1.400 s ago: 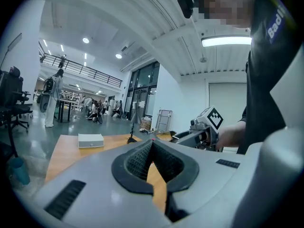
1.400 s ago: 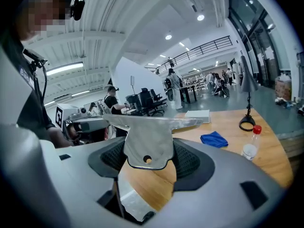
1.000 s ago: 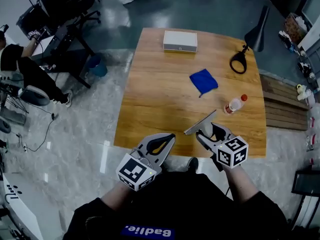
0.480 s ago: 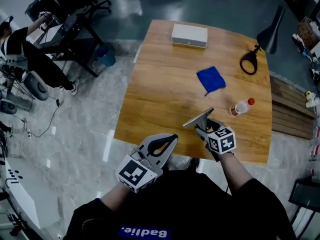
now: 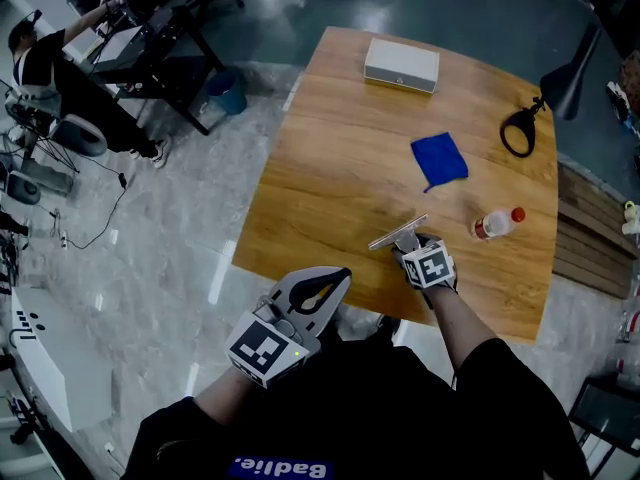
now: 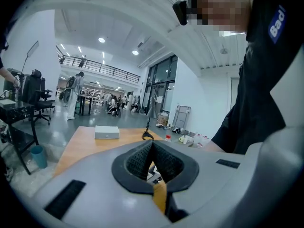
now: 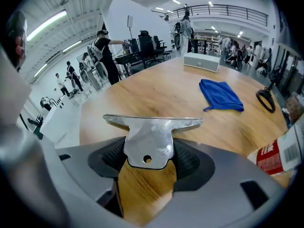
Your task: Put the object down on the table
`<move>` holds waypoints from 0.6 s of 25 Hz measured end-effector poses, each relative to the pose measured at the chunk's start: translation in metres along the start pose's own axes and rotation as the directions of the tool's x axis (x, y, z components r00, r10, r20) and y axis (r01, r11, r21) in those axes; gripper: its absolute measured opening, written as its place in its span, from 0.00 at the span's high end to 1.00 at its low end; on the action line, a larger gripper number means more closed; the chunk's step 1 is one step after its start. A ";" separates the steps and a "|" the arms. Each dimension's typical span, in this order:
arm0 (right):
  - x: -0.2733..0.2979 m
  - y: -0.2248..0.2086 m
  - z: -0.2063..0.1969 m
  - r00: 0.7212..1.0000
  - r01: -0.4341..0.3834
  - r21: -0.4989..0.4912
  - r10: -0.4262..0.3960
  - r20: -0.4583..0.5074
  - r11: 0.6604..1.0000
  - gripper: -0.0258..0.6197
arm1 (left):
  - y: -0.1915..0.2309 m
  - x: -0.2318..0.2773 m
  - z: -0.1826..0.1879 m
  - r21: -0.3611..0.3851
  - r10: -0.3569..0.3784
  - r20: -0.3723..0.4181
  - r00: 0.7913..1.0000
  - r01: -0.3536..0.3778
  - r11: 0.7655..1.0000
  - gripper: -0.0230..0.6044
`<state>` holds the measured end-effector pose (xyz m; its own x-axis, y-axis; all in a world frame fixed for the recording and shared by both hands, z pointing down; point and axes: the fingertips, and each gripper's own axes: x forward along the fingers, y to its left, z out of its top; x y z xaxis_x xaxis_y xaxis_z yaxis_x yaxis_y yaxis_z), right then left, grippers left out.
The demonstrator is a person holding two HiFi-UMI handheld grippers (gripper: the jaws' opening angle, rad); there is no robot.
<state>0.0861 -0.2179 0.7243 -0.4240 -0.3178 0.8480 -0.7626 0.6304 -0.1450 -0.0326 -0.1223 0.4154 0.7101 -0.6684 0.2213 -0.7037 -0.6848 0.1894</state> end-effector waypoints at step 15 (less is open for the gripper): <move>0.042 -0.013 -0.015 0.986 0.034 -0.093 -0.049 -0.162 0.995 0.51 | 0.009 -0.014 -0.001 0.025 0.049 -0.026 0.998 -0.049 0.999 0.96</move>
<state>0.0857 -0.2288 0.7701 -0.3012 -0.2296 0.9255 -0.7280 0.6822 -0.0677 -0.0487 -0.1189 0.4148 0.6736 -0.6936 0.2553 -0.7366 -0.6584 0.1547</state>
